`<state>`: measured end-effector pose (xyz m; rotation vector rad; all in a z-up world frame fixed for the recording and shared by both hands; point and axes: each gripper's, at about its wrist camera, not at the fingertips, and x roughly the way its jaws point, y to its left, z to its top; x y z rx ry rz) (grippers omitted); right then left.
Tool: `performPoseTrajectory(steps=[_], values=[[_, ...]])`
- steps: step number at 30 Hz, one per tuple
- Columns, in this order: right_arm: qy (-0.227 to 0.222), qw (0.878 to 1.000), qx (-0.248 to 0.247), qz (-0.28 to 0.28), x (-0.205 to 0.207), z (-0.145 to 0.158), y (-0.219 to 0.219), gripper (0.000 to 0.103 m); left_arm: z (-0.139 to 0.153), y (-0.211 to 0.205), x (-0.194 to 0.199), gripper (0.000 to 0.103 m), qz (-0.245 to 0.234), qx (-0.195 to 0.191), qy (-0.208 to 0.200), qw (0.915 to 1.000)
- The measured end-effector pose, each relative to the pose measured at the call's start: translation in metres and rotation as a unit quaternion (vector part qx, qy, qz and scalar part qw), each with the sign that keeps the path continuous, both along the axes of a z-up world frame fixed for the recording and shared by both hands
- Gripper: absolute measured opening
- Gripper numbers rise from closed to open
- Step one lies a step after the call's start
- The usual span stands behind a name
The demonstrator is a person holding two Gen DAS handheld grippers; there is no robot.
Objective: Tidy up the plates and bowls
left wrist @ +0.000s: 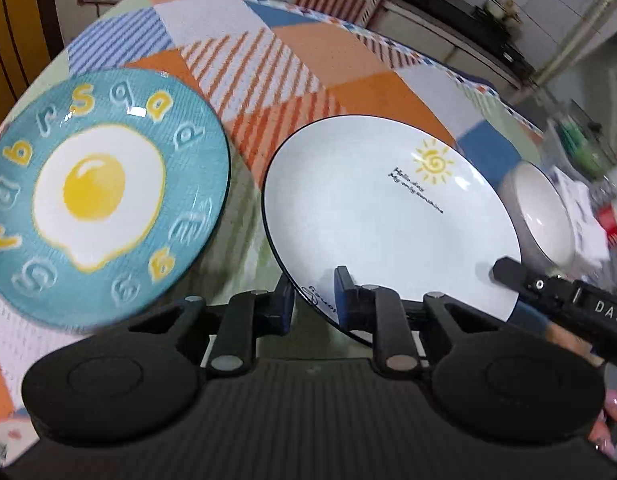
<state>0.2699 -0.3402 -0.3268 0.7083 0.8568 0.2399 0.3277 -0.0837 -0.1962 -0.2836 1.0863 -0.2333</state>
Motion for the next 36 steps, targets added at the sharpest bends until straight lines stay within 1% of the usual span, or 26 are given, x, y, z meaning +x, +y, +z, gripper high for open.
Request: performPoseTrajectory(steps=[3,6,9,12,14,17,19,21,25,28,31,33,36], values=[[-0.004,1.000,-0.008,0.016,-0.017,0.010,0.002,0.019,0.007,0.004,-0.019,0.019,-0.014,0.001,-0.007,0.9999],[-0.008,1.000,-0.003,0.023,-0.039,0.013,0.004,0.019,0.015,0.008,-0.039,0.019,-0.024,0.003,-0.011,0.9996],[-0.018,1.000,0.000,0.025,-0.058,0.018,0.004,0.019,0.020,0.014,-0.057,0.019,-0.032,-0.008,-0.005,0.9995],[-0.024,0.999,-0.008,0.032,-0.075,0.024,0.007,0.020,0.023,0.019,-0.072,0.019,-0.039,-0.016,0.003,0.9991],[-0.021,0.999,-0.011,0.038,-0.082,0.025,0.008,0.020,0.022,0.022,-0.080,0.019,-0.043,-0.021,0.012,0.9988],[-0.014,0.999,-0.013,0.042,-0.093,0.022,0.008,0.020,0.019,0.019,-0.092,0.019,-0.056,-0.015,0.016,0.9982],[-0.009,0.999,-0.018,0.048,-0.097,0.019,0.008,0.020,0.014,0.018,-0.097,0.019,-0.061,-0.017,0.026,0.9977],[-0.006,0.998,-0.036,0.057,-0.102,0.017,0.008,0.020,0.008,0.016,-0.102,0.019,-0.064,-0.018,0.032,0.9973],[0.014,0.996,-0.055,0.063,-0.105,0.004,0.007,0.019,0.001,0.006,-0.107,0.019,-0.079,-0.002,0.036,0.9962],[0.008,0.993,-0.085,0.077,-0.107,0.003,0.012,0.018,0.000,0.002,-0.109,0.020,-0.085,0.009,0.034,0.9957],[0.015,0.990,-0.112,0.087,-0.108,0.003,0.020,0.018,-0.005,0.004,-0.107,0.020,-0.085,0.001,0.049,0.9952],[0.020,0.987,-0.128,0.092,-0.107,0.003,0.023,0.018,-0.007,0.004,-0.107,0.020,-0.087,0.005,0.054,0.9948],[0.030,0.984,-0.149,0.095,-0.105,0.003,0.028,0.019,-0.012,0.001,-0.105,0.022,-0.087,0.003,0.072,0.9936]])
